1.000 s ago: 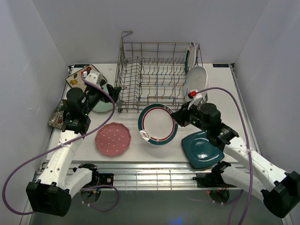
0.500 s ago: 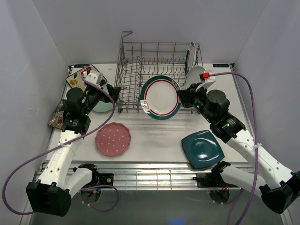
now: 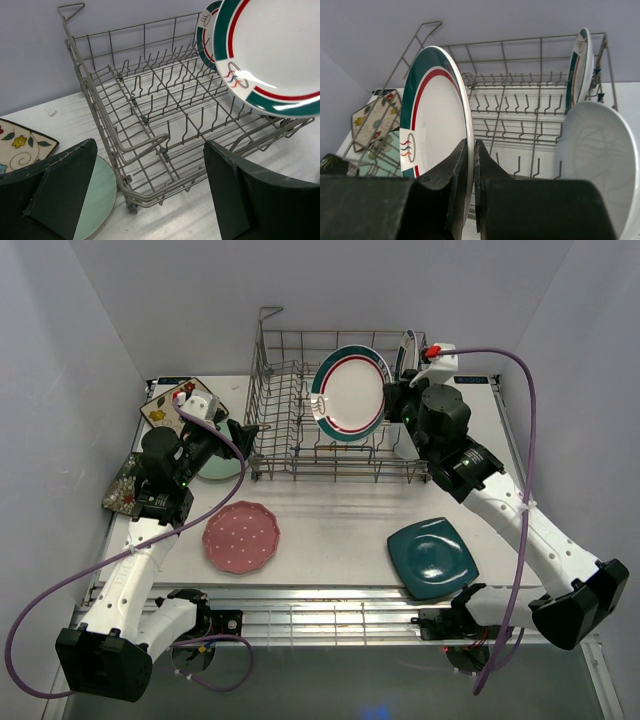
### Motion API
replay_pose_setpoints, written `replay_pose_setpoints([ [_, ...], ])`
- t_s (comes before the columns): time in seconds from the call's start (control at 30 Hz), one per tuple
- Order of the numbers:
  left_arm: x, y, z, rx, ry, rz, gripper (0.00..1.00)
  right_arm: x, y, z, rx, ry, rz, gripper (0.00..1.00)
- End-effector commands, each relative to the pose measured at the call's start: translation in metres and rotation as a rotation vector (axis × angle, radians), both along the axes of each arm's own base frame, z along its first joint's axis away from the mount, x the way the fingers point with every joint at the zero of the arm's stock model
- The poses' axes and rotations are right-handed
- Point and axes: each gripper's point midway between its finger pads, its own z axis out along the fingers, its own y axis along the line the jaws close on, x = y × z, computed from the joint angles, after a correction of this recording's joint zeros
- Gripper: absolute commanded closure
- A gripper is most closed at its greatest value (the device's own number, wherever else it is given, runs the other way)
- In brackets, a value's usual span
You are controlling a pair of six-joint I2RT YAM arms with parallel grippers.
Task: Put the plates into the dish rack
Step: Insert the plate into the dish rack.
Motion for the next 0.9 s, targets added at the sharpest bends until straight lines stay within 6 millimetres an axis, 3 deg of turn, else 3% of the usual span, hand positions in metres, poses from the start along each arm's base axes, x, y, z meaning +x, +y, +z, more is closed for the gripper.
replay_pose_setpoints([
  [0.0,-0.004,0.003,0.02,-0.006,-0.049,0.005,0.02,0.014,-0.023,0.063,0.071,-0.153,-0.154,0.92],
  [0.2,-0.005,0.002,0.021,-0.006,-0.052,0.002,0.02,0.041,-0.039,0.081,0.009,-0.201,-0.327,0.92],
  [0.23,-0.005,0.003,0.02,-0.006,-0.052,0.004,0.02,0.049,-0.038,0.075,-0.014,-0.191,-0.357,0.92],
  [0.27,-0.005,0.002,0.02,-0.006,-0.052,0.002,0.02,0.052,-0.04,0.084,-0.03,-0.211,-0.375,0.92],
  [0.57,-0.005,0.002,0.02,-0.005,-0.054,0.002,0.02,0.099,-0.039,0.079,-0.19,-0.224,-0.526,0.92],
  [0.87,-0.004,0.003,0.018,-0.001,-0.053,0.004,0.02,0.142,-0.057,0.079,-0.3,-0.238,-0.602,0.92],
])
